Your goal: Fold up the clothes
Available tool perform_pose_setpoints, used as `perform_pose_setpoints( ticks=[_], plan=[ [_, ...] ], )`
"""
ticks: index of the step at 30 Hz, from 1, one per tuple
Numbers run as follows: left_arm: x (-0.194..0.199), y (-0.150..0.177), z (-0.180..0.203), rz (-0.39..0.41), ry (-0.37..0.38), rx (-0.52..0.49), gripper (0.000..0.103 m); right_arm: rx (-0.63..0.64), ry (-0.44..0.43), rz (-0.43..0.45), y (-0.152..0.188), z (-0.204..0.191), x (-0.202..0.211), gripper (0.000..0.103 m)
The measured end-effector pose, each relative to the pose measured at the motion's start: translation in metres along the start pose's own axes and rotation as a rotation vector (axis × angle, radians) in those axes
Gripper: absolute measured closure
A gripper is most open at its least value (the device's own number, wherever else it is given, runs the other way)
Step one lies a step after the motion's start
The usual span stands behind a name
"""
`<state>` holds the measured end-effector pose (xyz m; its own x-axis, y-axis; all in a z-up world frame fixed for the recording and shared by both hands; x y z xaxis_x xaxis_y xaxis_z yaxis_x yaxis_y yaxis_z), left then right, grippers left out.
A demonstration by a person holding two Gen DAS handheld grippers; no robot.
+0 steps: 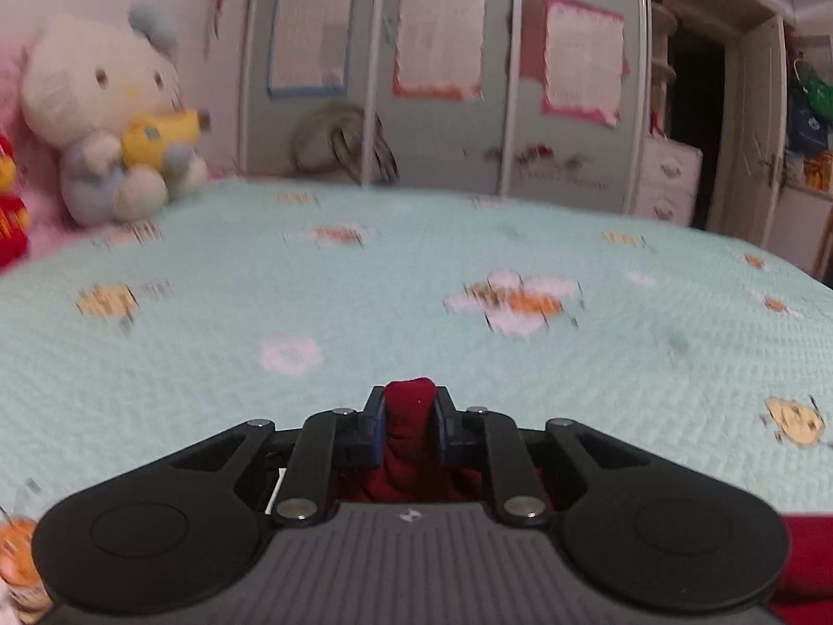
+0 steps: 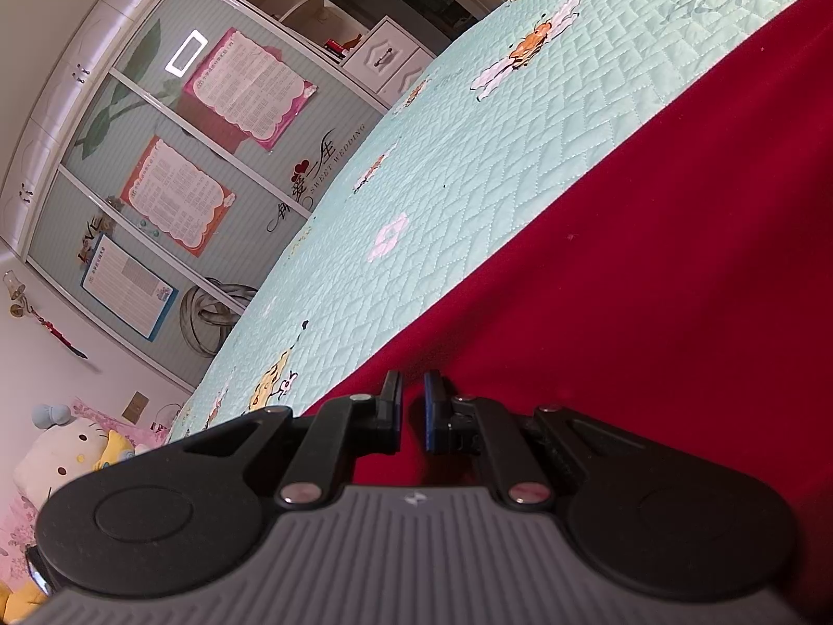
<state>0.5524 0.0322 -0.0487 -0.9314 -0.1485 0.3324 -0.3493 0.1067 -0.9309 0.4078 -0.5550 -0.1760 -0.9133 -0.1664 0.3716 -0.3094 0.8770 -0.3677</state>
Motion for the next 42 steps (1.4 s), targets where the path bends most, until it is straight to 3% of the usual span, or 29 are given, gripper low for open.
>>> perform_pose_setpoints(
  ticks=[2,5,7,8,10,12,13,14,16,19,23,24,26,27,28,30,32,36,42],
  plan=[
    [0.001,-0.014,-0.001,0.052,-0.059,-0.018,0.082,0.002,0.001,0.000,0.000,0.000,0.000,0.096],
    [-0.031,-0.014,0.018,-0.058,-0.057,-0.110,0.078,0.002,0.001,-0.001,0.000,0.000,-0.001,0.096],
    [-0.046,-0.009,0.027,-0.117,-0.114,-0.175,0.066,0.002,0.000,-0.001,0.000,0.000,-0.001,0.096],
    [-0.046,-0.007,0.022,-0.125,-0.144,-0.158,0.062,0.002,0.001,-0.002,0.000,0.000,-0.001,0.096],
    [-0.045,-0.004,0.009,-0.135,-0.200,-0.110,0.045,0.003,0.000,-0.002,0.000,0.001,0.000,0.096],
    [-0.034,0.004,-0.017,-0.135,-0.220,0.050,0.030,0.003,0.000,-0.002,0.000,0.002,-0.001,0.096],
    [-0.028,0.013,-0.031,-0.158,-0.225,0.150,0.029,0.003,0.000,-0.002,0.001,0.003,-0.001,0.096],
    [-0.022,0.023,-0.044,-0.184,-0.229,0.253,0.030,0.004,0.000,-0.002,0.001,0.003,-0.001,0.096],
    [-0.014,0.047,-0.063,-0.235,-0.152,0.489,0.031,0.005,0.001,-0.001,0.001,0.003,0.000,0.096],
    [-0.003,0.071,-0.067,-0.249,-0.061,0.658,0.032,0.002,-0.001,-0.001,0.002,0.003,0.001,0.096],
    [-0.005,0.068,-0.043,-0.238,0.019,0.609,0.034,0.002,-0.001,-0.001,0.003,0.003,0.000,0.096],
    [-0.010,0.065,-0.037,-0.240,0.038,0.589,0.040,0.002,-0.001,-0.001,0.003,0.003,0.000,0.096],
    [-0.022,0.062,-0.025,-0.257,0.049,0.548,0.058,0.002,0.000,-0.002,0.002,0.003,0.000,0.096],
    [-0.027,0.064,-0.026,-0.284,0.032,0.554,0.092,0.003,0.000,-0.002,0.002,0.003,0.000,0.096],
    [-0.032,0.066,-0.028,-0.314,0.014,0.563,0.096,0.003,0.000,-0.002,0.002,0.003,0.000,0.096],
    [-0.020,0.058,-0.033,-0.289,0.004,0.540,0.096,0.002,0.000,-0.003,0.002,0.003,0.000,0.096],
    [-0.006,0.045,-0.036,-0.274,-0.016,0.428,0.096,0.002,0.000,-0.003,0.001,0.001,0.000,0.096],
    [-0.016,0.060,-0.043,-0.415,-0.030,0.275,0.092,0.005,0.003,-0.003,0.001,0.001,0.000,0.096],
    [-0.019,0.070,-0.047,-0.417,-0.076,0.338,0.081,0.005,0.003,-0.004,0.001,0.001,0.001,0.096]
  ],
)
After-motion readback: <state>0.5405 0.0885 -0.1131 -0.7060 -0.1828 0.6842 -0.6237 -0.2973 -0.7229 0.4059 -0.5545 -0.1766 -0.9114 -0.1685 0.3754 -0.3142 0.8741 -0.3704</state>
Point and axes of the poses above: each gripper's, at about its wrist camera, not at the fingertips, and x roughly against the way its jaws point, z to its right, y to its underside, the point moved 5 cm from there along -x, roughly the way its jaws point, and after that the axes turned 12 degrees about -x, right-handed, at the moved point
